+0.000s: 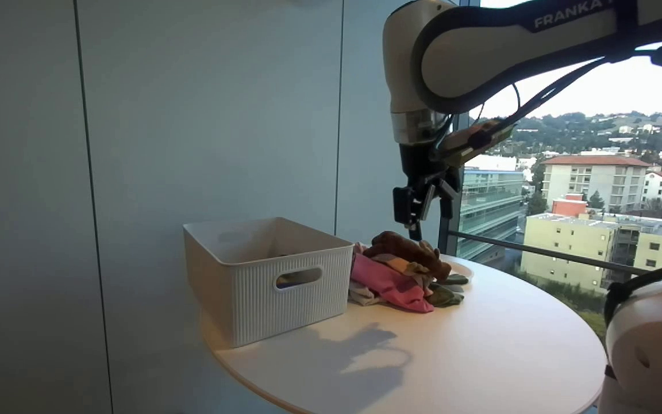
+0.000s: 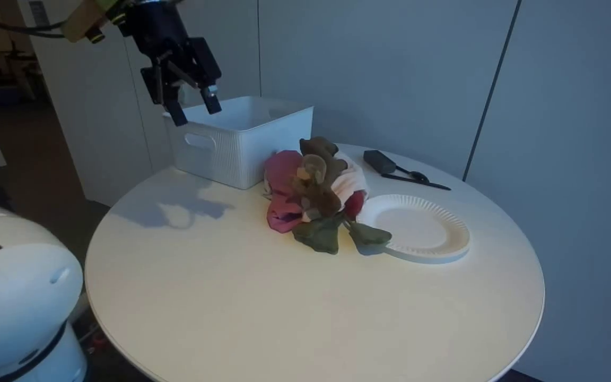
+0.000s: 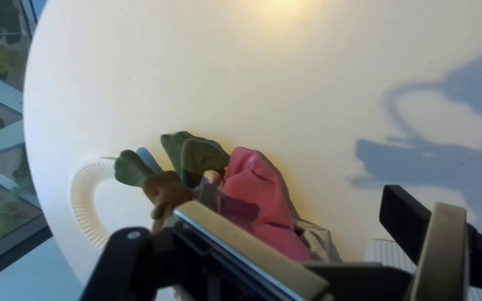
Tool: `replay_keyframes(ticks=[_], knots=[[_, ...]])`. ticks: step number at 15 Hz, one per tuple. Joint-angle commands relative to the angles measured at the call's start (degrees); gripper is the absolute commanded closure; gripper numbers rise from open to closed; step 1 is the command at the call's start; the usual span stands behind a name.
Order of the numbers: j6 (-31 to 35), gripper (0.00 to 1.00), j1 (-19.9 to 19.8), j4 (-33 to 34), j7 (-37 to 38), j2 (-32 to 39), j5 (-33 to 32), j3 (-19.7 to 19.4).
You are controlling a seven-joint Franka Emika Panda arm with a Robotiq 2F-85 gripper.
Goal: Put the shirts, the moose toy, the towel and the beetroot plushy in the basket
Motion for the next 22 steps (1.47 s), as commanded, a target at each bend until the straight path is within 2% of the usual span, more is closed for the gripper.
replay_keyframes(ticks=[1,2,6,10,14,17,22], knots=[[-2.78,0.0,-4.36,0.59,2.04,-5.27,-7.63,-2.15],[-1.25,0.0,-5.0,0.61,1.74,-5.36,-9.88,-3.21],[16.2,0.0,-3.32,-0.44,-4.49,-2.25,-16.32,-9.11],[27.59,0.0,-4.37,1.39,-7.53,6.89,-13.86,-12.32],[33.52,0.0,-4.83,2.07,-10.88,16.96,-12.93,-13.66],[36.47,0.0,-3.79,2.07,-15.14,23.56,-10.36,-14.96],[38.81,0.0,-2.65,1.24,-22.68,30.78,-5.92,-15.22]])
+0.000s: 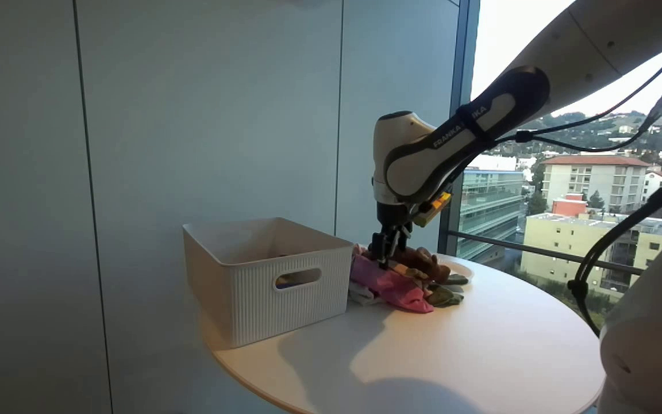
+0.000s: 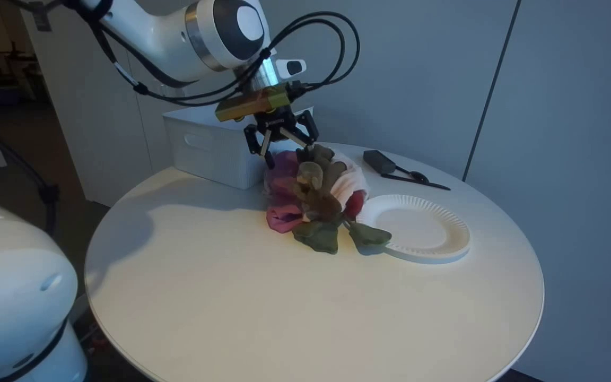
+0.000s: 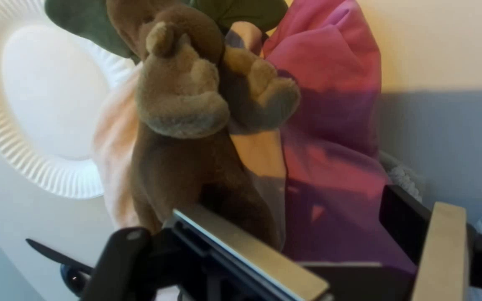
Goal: Put the shirts, the moose toy, the towel and the beetroot plushy in the basket
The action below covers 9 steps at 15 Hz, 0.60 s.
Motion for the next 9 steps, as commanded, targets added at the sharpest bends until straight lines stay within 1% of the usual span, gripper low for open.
replay_keyframes(ticks=[1,2,3,4,5,8,9], knots=[[2.54,0.0,1.68,0.74,-7.31,4.3,4.41,-0.8],[3.51,0.0,1.85,0.33,-8.62,4.86,4.6,-0.59],[4.64,0.0,1.16,0.18,-7.21,5.5,1.82,0.55],[4.69,0.0,0.23,0.3,-4.56,6.16,-2.22,2.02],[4.2,0.0,-1.45,0.9,0.49,7.12,-9.36,4.03],[2.68,0.0,-2.35,2.31,11.92,9.01,-23.34,6.5],[1.91,0.0,-1.55,2.5,13.69,9.49,-24.57,6.41]])
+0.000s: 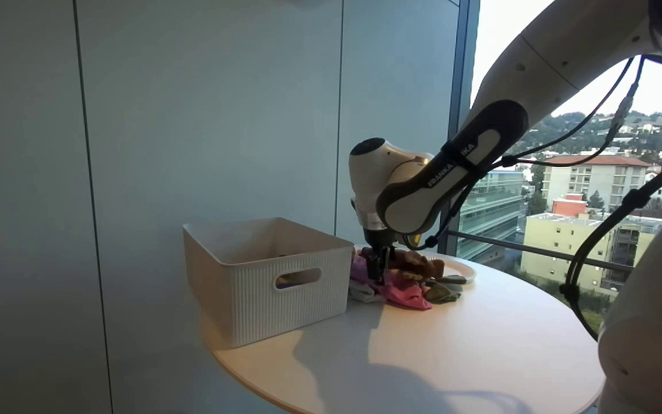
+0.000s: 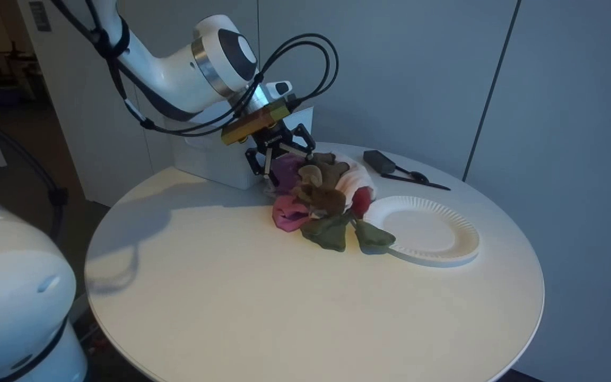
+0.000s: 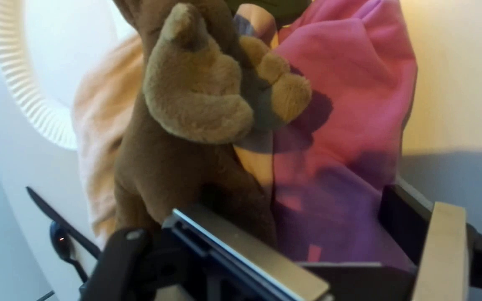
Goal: Put the shirts, the moose toy, the towel and the beetroot plushy in the basket
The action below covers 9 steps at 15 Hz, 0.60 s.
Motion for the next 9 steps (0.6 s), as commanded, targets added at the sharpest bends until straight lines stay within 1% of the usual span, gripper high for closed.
replay_keyframes(ticks=[1,3,4,5,7,8,9], knots=[[0.46,0.0,1.0,2.2,5.37,3.16,-2.79,0.44],[3.53,0.0,2.0,1.53,3.58,3.96,2.72,-0.85],[4.72,0.04,2.14,1.27,2.91,4.32,5.19,-1.18],[5.76,0.26,2.09,1.05,2.85,4.55,7.12,-1.36],[8.31,0.31,1.69,0.27,3.11,4.27,8.63,-1.41],[9.7,0.4,1.57,-0.01,3.02,4.13,9.1,-1.48],[10.61,0.47,1.23,-0.19,4.01,3.88,7.93,-1.3]])
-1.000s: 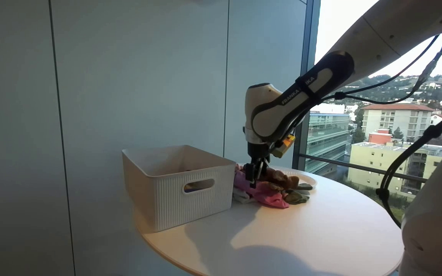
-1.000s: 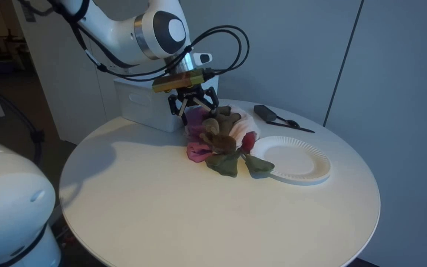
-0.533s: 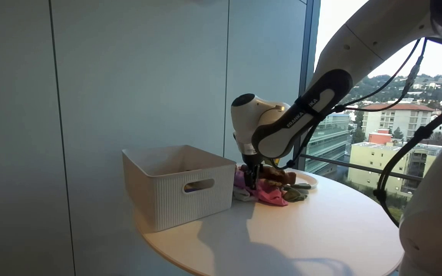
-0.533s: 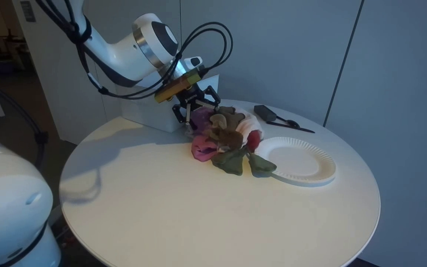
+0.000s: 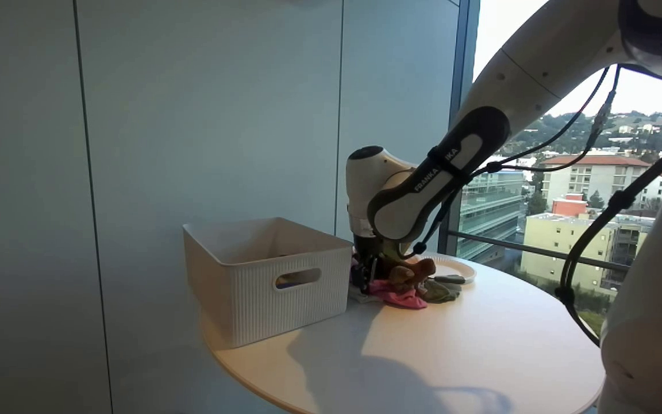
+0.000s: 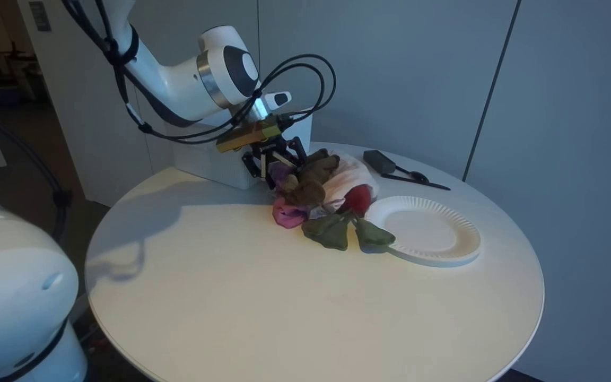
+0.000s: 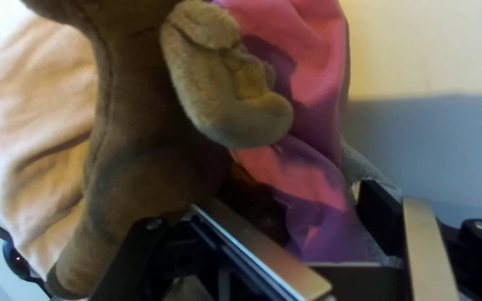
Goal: Put the shirts, the moose toy, the towel and the beetroot plushy in the basket
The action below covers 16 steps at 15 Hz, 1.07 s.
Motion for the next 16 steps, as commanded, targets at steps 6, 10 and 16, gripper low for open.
replay_keyframes(ticks=[6,10,16], knots=[[9.29,0.92,-0.77,-1.09,0.83,-0.91,-1.91,-0.17],[9.65,0.99,-0.76,-2.18,1.44,-4.34,-0.71,-0.01],[8.21,0.94,-3.69,-2.87,6.21,-16.84,-3.78,1.86]])
